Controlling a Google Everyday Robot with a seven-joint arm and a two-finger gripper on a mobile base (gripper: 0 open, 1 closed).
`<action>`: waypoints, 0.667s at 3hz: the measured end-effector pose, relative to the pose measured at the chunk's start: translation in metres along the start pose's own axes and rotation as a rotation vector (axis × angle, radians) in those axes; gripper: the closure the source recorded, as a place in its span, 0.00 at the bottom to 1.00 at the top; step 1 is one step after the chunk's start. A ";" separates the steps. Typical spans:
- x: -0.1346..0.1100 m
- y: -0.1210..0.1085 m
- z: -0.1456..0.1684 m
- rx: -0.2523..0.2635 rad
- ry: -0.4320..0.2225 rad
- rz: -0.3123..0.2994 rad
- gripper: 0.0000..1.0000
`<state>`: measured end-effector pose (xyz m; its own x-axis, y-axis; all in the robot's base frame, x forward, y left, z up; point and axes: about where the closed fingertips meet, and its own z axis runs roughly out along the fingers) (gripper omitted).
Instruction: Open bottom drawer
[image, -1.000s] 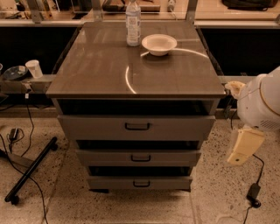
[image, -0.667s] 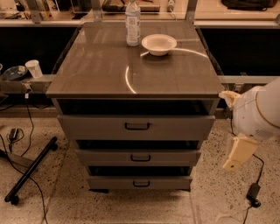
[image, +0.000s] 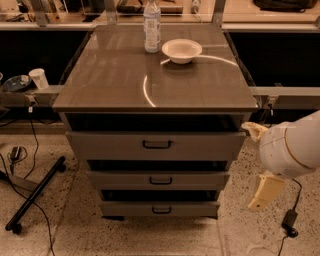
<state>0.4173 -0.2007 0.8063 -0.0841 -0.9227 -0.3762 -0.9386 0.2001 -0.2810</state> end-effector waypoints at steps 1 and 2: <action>0.010 0.023 0.024 0.005 0.013 -0.001 0.00; 0.027 0.062 0.057 -0.032 0.056 0.020 0.00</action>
Offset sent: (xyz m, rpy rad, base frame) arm -0.0359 0.0053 -0.0780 -0.0352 0.0325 -0.0206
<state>0.3757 -0.1940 0.7282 -0.1205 -0.9359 -0.3311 -0.9466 0.2088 -0.2456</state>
